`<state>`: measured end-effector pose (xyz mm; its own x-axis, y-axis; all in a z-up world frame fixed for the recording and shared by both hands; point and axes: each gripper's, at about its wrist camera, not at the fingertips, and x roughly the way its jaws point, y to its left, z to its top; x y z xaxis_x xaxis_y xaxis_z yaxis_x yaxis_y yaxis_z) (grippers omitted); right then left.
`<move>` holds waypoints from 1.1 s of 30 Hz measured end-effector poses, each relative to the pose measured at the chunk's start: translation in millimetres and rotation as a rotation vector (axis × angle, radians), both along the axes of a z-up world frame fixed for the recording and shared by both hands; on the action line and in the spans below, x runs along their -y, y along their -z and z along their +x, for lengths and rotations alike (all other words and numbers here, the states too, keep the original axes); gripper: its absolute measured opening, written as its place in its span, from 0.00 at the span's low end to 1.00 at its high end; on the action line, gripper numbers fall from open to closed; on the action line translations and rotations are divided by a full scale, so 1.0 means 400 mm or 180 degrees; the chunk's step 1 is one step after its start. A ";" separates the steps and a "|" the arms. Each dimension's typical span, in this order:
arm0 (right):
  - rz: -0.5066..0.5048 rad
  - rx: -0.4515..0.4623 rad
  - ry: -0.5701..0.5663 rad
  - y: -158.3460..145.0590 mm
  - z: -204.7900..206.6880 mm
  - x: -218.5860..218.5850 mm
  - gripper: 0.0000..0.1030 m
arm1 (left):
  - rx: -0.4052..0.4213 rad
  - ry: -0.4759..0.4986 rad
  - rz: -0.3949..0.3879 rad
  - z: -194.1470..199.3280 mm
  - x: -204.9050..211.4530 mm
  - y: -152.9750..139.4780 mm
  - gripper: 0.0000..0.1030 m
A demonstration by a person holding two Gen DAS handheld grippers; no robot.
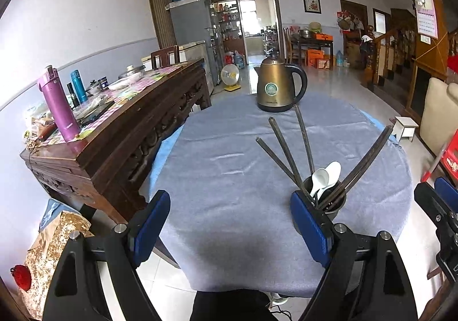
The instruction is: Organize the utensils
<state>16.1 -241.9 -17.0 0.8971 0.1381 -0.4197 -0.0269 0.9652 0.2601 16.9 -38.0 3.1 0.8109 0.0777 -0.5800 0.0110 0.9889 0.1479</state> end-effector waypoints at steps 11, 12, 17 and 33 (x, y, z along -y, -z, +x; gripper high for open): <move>0.0068 -0.0223 0.0008 0.011 -0.025 -0.010 0.70 | -0.0060 -0.0094 -0.0066 -0.016 -0.030 0.003 0.84; 0.0067 -0.0226 0.0002 0.010 -0.024 -0.012 0.70 | -0.0062 -0.0102 -0.0074 -0.015 -0.032 0.003 0.84; 0.0061 -0.0240 -0.0032 0.009 -0.019 -0.028 0.71 | -0.0085 -0.0098 -0.0085 -0.017 -0.035 0.006 0.84; 0.0012 -0.0217 -0.0100 0.002 -0.016 -0.051 0.71 | -0.0092 -0.0031 -0.0110 -0.024 -0.032 0.007 0.84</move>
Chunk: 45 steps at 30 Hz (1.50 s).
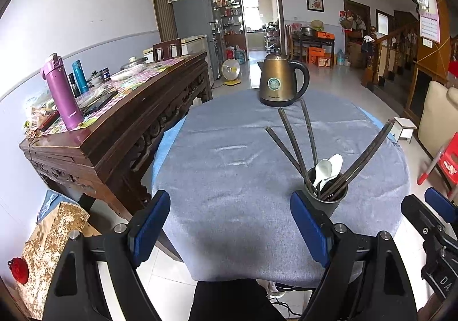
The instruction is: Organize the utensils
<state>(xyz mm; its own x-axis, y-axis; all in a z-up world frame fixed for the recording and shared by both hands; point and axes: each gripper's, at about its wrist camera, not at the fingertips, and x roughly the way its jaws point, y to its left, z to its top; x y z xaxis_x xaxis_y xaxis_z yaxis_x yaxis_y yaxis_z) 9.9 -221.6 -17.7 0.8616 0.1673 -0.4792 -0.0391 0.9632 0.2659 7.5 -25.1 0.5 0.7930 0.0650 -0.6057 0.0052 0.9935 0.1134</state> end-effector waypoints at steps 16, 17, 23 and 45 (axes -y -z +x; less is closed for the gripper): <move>0.0009 0.0009 0.0008 -0.005 -0.002 -0.001 0.71 | -0.0018 -0.0008 -0.0002 0.000 -0.007 0.006 0.84; 0.0011 0.0010 0.0011 -0.005 -0.002 -0.001 0.71 | -0.0022 -0.0008 -0.0001 0.000 -0.007 0.007 0.84; 0.0008 0.0011 0.0010 -0.004 -0.002 -0.001 0.71 | -0.0036 -0.0004 -0.0003 -0.001 -0.007 0.012 0.84; -0.0009 0.0026 0.0036 -0.001 -0.006 -0.007 0.72 | -0.0131 0.0014 0.0031 0.002 -0.003 0.032 0.84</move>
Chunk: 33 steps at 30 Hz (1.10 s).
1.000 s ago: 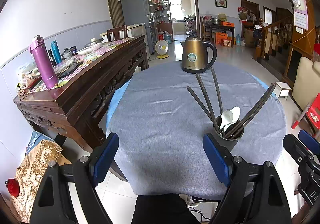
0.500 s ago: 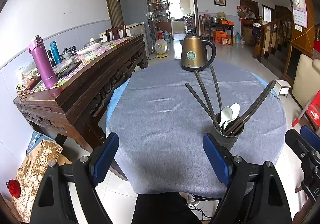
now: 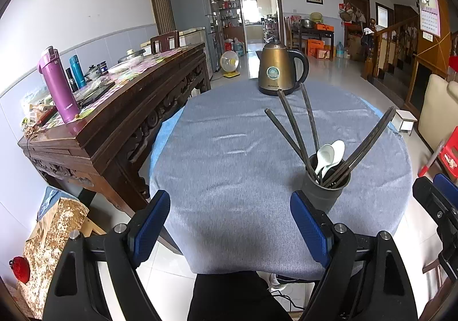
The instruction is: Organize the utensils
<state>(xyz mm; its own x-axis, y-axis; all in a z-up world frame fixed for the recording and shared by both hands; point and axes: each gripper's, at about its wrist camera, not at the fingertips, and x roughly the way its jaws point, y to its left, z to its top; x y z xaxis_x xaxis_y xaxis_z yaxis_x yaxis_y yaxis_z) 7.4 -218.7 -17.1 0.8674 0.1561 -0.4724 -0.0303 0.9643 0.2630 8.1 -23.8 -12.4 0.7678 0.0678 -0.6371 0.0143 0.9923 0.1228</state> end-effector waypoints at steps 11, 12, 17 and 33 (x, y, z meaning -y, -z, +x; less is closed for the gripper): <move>0.0003 -0.0003 -0.0002 0.001 -0.001 0.001 0.72 | -0.0015 -0.0008 -0.0005 0.001 0.000 0.006 0.84; 0.0002 -0.0004 -0.0002 0.001 -0.001 0.001 0.72 | -0.0018 -0.0005 -0.0007 0.001 0.000 0.006 0.84; 0.0003 -0.0003 -0.0001 0.001 -0.001 0.001 0.72 | -0.0029 -0.0008 0.0001 0.001 0.001 0.012 0.84; -0.0014 -0.0030 -0.0027 0.016 0.006 -0.007 0.72 | -0.0060 -0.0010 -0.0005 0.007 -0.001 0.022 0.84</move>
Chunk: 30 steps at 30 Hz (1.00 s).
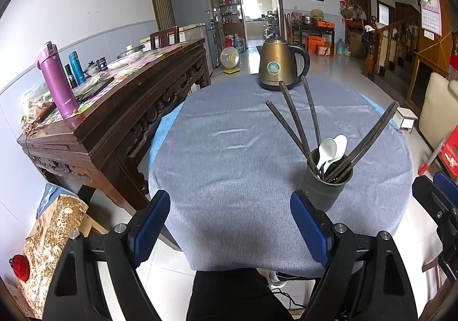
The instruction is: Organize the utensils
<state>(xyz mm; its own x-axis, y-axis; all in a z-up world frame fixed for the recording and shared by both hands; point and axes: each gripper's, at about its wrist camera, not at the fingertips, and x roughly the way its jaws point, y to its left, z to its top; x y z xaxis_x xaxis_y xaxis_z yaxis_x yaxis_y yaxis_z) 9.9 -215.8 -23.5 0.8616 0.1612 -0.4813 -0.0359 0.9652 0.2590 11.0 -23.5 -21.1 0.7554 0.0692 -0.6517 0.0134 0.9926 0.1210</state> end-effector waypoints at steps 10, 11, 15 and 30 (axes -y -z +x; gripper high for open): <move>-0.0024 -0.0006 -0.0030 -0.001 0.005 -0.004 0.72 | -0.0012 -0.0008 -0.0002 0.001 -0.004 0.005 0.84; -0.0026 -0.0007 -0.0033 0.000 0.006 -0.004 0.72 | -0.0016 -0.0008 -0.0003 0.002 -0.005 0.007 0.84; -0.0052 0.0002 -0.0045 -0.002 0.012 -0.007 0.72 | -0.0033 -0.0015 0.0006 0.006 -0.007 0.015 0.84; -0.0195 0.0100 -0.0097 0.013 0.060 -0.029 0.72 | -0.0147 -0.0149 0.0019 0.054 -0.027 0.058 0.84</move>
<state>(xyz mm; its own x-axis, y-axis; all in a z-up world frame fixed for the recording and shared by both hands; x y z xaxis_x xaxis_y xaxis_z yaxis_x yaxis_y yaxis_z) 34.0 -204.2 -28.8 0.8716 0.1587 -0.4639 -0.0728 0.9776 0.1976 32.6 -12.8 -44.2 0.7203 0.1078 -0.6852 -0.0273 0.9915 0.1272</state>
